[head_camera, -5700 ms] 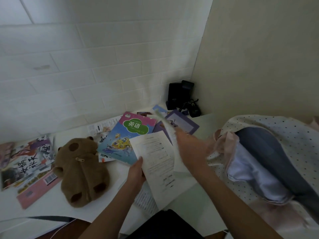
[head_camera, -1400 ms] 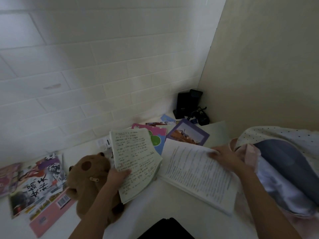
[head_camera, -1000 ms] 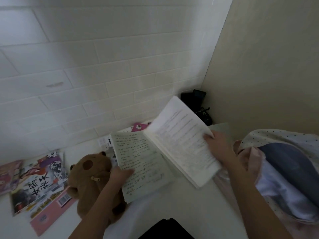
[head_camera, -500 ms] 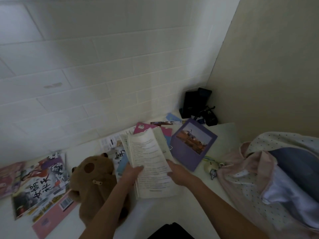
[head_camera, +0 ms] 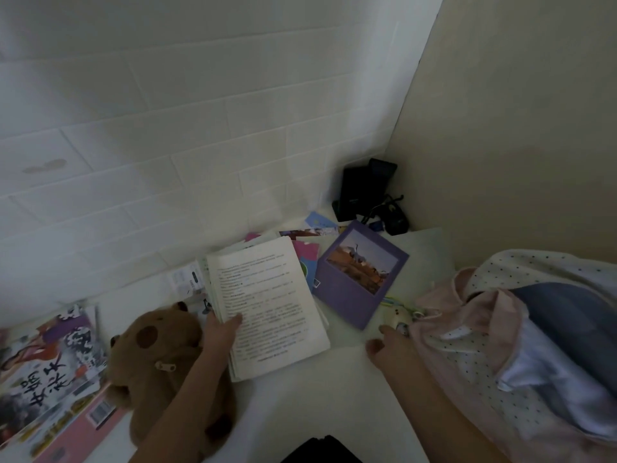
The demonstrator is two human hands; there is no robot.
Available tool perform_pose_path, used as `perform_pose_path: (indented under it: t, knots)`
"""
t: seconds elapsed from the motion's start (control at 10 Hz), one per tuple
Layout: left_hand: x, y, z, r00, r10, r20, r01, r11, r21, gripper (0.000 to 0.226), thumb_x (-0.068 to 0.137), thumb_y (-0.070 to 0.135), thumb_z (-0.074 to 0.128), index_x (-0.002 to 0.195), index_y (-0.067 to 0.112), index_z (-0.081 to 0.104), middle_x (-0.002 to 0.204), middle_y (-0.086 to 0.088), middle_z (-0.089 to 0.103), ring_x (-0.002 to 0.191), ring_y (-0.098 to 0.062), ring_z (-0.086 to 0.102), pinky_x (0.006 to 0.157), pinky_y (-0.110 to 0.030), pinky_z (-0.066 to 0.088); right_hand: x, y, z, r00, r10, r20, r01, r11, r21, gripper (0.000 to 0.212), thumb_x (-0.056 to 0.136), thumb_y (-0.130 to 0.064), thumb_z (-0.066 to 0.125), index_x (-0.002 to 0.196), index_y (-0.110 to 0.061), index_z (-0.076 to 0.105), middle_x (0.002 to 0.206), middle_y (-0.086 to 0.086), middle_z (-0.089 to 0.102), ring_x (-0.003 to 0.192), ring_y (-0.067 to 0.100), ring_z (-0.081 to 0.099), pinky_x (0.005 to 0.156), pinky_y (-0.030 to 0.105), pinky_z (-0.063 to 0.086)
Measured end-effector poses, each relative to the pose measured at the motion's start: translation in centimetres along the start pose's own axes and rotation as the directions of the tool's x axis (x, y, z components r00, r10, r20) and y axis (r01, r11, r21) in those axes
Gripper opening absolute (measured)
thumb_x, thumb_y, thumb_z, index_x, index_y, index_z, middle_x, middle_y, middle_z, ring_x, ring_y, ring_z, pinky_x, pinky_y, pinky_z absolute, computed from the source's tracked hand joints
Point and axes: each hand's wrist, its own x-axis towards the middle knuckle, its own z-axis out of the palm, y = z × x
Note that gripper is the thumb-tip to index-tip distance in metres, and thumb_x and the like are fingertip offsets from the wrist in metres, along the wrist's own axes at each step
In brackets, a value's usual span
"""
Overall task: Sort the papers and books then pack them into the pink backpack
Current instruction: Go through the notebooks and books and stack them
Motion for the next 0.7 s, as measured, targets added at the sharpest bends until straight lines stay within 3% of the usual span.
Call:
perform_pose_path:
  t: [0.1, 0.2, 0.3, 0.4, 0.5, 0.6, 0.7]
  knots:
    - [0.1, 0.1, -0.2, 1.0, -0.019, 0.008, 0.02, 0.998, -0.064, 0.036, 0.088, -0.003, 0.057, 0.123, -0.001, 0.051, 0.124, -0.023, 0.058, 0.109, -0.04, 0.058, 0.088, -0.047, 0.049, 1.9, -0.9, 1.9, 0.96, 0.191, 0.205, -0.28, 0.595, 0.753, 0.031, 0.096, -0.011, 0.052, 0.069, -0.026, 0.046, 0.039, -0.01, 0.053, 0.054, 0.006, 0.048, 0.054, 0.013, 0.04]
    - [0.3, 0.3, -0.7, 0.999, -0.04, 0.026, 0.043, 0.995, -0.092, 0.034, 0.088, -0.002, 0.058, 0.121, 0.0, 0.052, 0.121, -0.023, 0.059, 0.104, -0.038, 0.06, 0.083, -0.044, 0.049, 0.8, -1.4, 2.3, 0.926, 0.243, 0.29, -0.357, 0.307, 0.882, 0.029, 0.086, -0.022, 0.067, 0.063, -0.017, 0.05, 0.039, -0.001, 0.053, 0.038, 0.011, 0.052, 0.04, 0.014, 0.043]
    - [0.3, 0.5, -1.8, 0.996, -0.078, 0.039, 0.082, 0.99, -0.113, 0.038, 0.087, 0.001, 0.06, 0.124, -0.001, 0.051, 0.121, -0.023, 0.06, 0.104, -0.039, 0.06, 0.085, -0.046, 0.05, -0.4, -1.6, 2.7, 0.957, 0.051, 0.285, -0.289, 0.233, 0.929, 0.011, 0.089, -0.021, 0.063, 0.08, -0.015, 0.059, 0.069, 0.007, 0.064, 0.065, 0.021, 0.059, 0.054, 0.023, 0.055]
    - [0.3, 1.0, -3.3, 0.992, -0.101, 0.074, 0.111, 0.984, -0.137, 0.035, 0.088, 0.0, 0.06, 0.121, 0.0, 0.053, 0.12, -0.023, 0.06, 0.102, -0.037, 0.06, 0.087, -0.048, 0.049, -2.2, -2.8, 1.4, 0.968, -0.157, 0.197, -0.184, 0.092, 0.979, 0.013, 0.094, -0.018, 0.054, 0.099, -0.014, 0.066, 0.086, 0.004, 0.075, 0.081, 0.017, 0.071, 0.066, 0.032, 0.061]
    - [0.1, 1.4, -3.9, 0.987, -0.101, 0.127, 0.116, 0.986, -0.118, 0.038, 0.088, -0.002, 0.057, 0.126, -0.002, 0.05, 0.123, -0.025, 0.058, 0.11, -0.04, 0.057, 0.094, -0.054, 0.046, -3.6, -4.8, -0.4, 0.954, -0.276, 0.116, -0.1, 0.07, 0.993, 0.016, 0.095, -0.021, 0.052, 0.099, -0.014, 0.065, 0.087, 0.004, 0.076, 0.077, 0.013, 0.073, 0.064, 0.029, 0.06]
    - [-0.6, 1.6, -3.4, 0.985, -0.068, 0.158, 0.079, 0.995, -0.063, 0.041, 0.088, -0.003, 0.058, 0.127, -0.002, 0.049, 0.124, -0.024, 0.058, 0.111, -0.04, 0.057, 0.093, -0.053, 0.047, -4.9, -7.3, -1.9, 0.913, -0.401, 0.08, -0.029, 0.133, 0.991, 0.022, 0.094, -0.024, 0.049, 0.109, -0.011, 0.061, 0.097, 0.006, 0.073, 0.09, 0.018, 0.07, 0.075, 0.03, 0.059]
    - [-1.4, 1.8, -2.8, 0.984, -0.038, 0.175, 0.049, 0.997, -0.057, 0.036, 0.086, -0.004, 0.059, 0.121, -0.001, 0.052, 0.12, -0.023, 0.06, 0.103, -0.037, 0.06, 0.085, -0.049, 0.05, -6.5, -10.3, -2.4, 0.877, -0.479, 0.037, 0.121, 0.294, 0.948, 0.029, 0.092, -0.017, 0.05, 0.119, -0.009, 0.057, 0.109, 0.008, 0.065, 0.103, 0.02, 0.061, 0.084, 0.034, 0.052]
